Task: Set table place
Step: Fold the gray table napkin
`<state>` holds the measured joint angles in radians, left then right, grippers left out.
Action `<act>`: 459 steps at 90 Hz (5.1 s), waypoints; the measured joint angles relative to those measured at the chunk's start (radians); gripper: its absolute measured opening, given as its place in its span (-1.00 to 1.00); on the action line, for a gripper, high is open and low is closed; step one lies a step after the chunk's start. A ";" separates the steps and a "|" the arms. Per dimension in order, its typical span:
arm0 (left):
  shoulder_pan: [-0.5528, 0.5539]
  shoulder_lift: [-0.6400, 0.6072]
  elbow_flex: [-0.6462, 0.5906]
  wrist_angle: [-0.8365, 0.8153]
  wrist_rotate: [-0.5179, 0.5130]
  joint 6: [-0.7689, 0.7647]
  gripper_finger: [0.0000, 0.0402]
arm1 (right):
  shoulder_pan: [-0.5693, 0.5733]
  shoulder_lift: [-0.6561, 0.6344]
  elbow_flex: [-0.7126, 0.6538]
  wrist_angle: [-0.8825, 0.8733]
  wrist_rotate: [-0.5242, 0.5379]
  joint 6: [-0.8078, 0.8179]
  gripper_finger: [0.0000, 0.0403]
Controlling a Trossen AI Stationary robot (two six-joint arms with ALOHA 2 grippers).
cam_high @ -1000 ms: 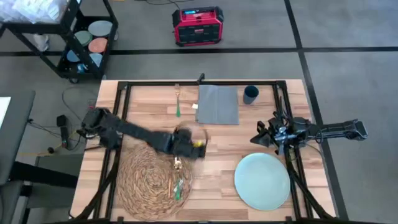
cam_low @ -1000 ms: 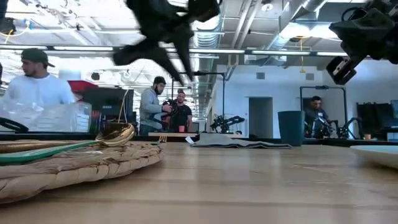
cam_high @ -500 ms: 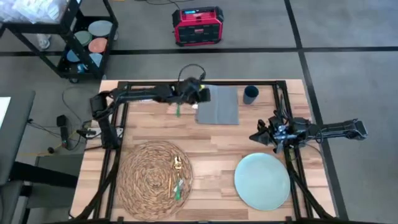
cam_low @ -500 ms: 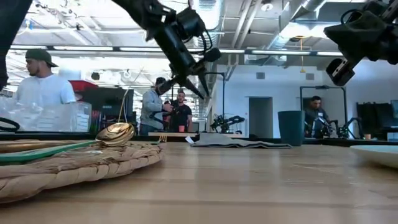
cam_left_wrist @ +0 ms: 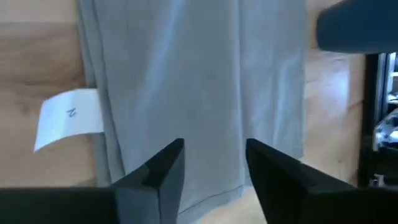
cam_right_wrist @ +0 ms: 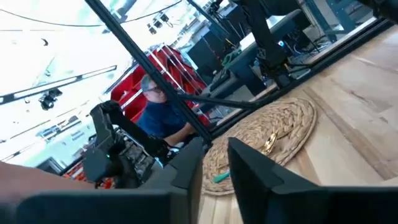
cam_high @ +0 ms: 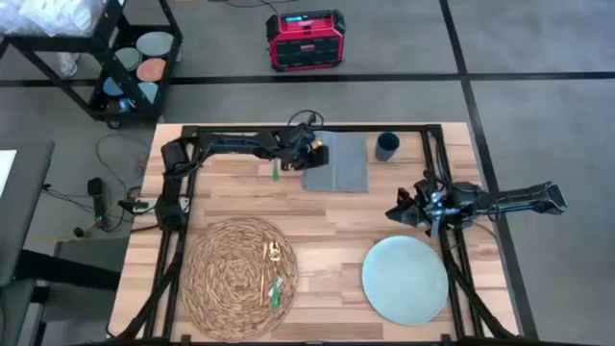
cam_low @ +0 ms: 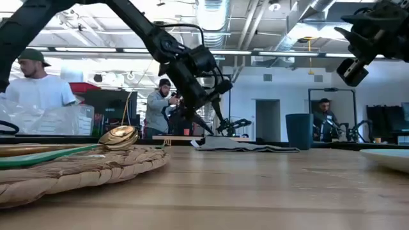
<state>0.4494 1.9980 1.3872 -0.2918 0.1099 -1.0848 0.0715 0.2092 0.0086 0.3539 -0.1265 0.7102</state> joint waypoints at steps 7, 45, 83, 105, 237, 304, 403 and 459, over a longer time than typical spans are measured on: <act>0.011 0.002 -0.001 -0.035 -0.006 -0.001 -0.12 | 0.000 0.000 0.000 0.001 0.000 0.000 -0.55; 0.053 0.012 -0.001 -0.160 -0.037 -0.011 -0.12 | 0.000 0.000 0.000 0.010 -0.004 0.000 -0.49; 0.028 0.078 0.001 -0.070 0.020 -0.087 -0.12 | 0.000 0.000 0.000 0.029 -0.008 -0.003 -0.49; 0.028 0.079 0.001 -0.089 0.010 -0.114 -0.20 | 0.000 0.000 0.000 0.023 -0.008 -0.010 -0.49; -0.050 -0.016 0.282 -0.321 -0.145 0.043 -1.00 | 0.000 0.000 0.000 -0.010 -0.007 -0.009 -0.50; -0.094 0.299 0.688 -0.497 -0.070 -0.004 -1.00 | 0.001 0.000 0.000 -0.038 -0.059 0.000 -0.50; -0.133 0.430 0.840 -0.217 -0.063 0.034 -0.90 | 0.016 0.007 0.000 -0.023 -0.197 0.000 -0.49; -0.146 0.445 0.838 -0.265 -0.062 0.076 -0.56 | 0.047 0.007 0.000 -0.022 -0.193 0.023 -0.49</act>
<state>0.3037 2.4430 2.2250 -0.5570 0.0478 -1.0088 0.1184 0.2161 0.0090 0.3318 -0.3191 0.7334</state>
